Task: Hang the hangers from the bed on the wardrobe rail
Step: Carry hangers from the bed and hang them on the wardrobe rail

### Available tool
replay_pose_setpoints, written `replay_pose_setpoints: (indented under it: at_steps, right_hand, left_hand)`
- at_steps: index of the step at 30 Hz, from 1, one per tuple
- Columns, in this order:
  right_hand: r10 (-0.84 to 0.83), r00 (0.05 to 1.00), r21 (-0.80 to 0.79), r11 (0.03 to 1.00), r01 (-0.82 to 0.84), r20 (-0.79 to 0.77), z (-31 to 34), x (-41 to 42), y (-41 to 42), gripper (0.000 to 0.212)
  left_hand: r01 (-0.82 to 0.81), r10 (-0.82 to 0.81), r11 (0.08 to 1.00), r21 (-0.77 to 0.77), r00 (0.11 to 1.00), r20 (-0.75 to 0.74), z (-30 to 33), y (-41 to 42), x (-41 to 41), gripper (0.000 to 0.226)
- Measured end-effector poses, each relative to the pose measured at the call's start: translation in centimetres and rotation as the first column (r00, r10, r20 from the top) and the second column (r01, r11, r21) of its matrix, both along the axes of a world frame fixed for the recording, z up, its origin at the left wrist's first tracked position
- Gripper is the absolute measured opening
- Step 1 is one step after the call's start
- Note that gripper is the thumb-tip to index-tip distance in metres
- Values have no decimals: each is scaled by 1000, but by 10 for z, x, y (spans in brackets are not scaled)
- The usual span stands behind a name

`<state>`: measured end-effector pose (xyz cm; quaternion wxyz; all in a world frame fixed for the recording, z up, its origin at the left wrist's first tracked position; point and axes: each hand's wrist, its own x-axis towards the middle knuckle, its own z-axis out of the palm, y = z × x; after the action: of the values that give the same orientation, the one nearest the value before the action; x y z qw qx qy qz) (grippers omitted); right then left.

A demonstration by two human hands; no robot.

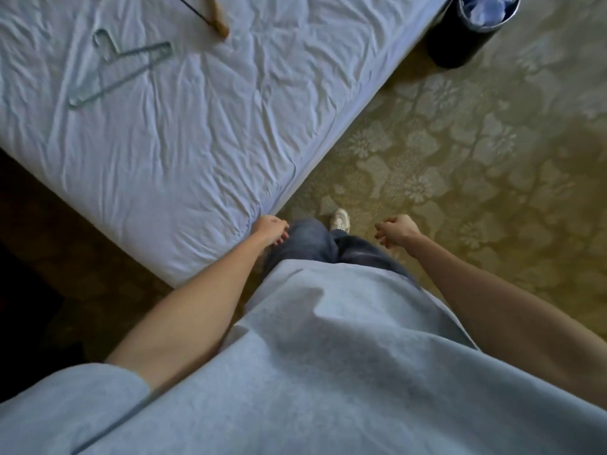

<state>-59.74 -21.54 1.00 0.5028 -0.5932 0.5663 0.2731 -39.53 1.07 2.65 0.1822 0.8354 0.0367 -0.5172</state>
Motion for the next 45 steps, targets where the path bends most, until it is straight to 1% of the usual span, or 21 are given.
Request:
replay_pose_setpoints:
  at_steps: [4,7,10,14,18,22,25,27,31,34,36,38,42,45]
  right_hand:
    - [131,985,5,991,-132,111,14,98,-37,20]
    - [262,945,-4,964,-267,194,20,172,-55,23]
    - [380,895,-29,923,-384,234,22,237,-65,24]
    - [499,826,-3,856,-516,262,24,314,-79,21]
    - [617,756,19,772,-636,219,21,369,-110,22]
    - [681,716,21,722,-691,152,10,409,-161,23]
    - [700,709,31,710,-704,80,-3,429,-199,22]
    - [698,715,43,714,-699,42,-13,446,-220,24]
    - [727,684,88,679,-729,52,-25,494,-243,19]
    - [740,666,106,658,-745,91,-34,545,-244,19]
    - [752,650,103,642,-760,114,-40,586,-238,18]
    - [761,633,87,628,-774,144,-43,628,-228,17]
    - [781,583,44,589,-807,226,-51,712,-206,19]
    - [759,602,55,609,-791,247,-66,761,-193,22]
  left_hand:
    - [-146,145,988,48,989,11,-3,-6,26,20]
    - [-246,247,965,88,969,-2,-11,-13,45,20]
    - [-323,326,940,109,945,-6,-20,-24,59,20]
    - [-453,458,885,104,888,-32,-41,-41,83,23]
    - [-578,587,806,125,809,-45,-50,-71,114,23]
    - [-628,633,774,84,770,-77,-43,-118,157,24]
    - [-639,637,769,19,765,-92,-39,-156,191,21]
    - [-661,657,751,-15,748,-94,-40,-179,217,21]
    - [-698,696,715,-38,715,-68,-47,-216,271,23]
    - [-773,773,633,-39,634,-32,-53,-234,317,22]
    - [-832,834,552,-52,552,15,-59,-240,352,19]
    - [-872,878,479,-99,476,58,-62,-239,392,16]
    - [-871,897,439,-222,412,157,-67,-224,479,19]
    - [-894,922,372,-250,324,213,-77,-202,531,23]
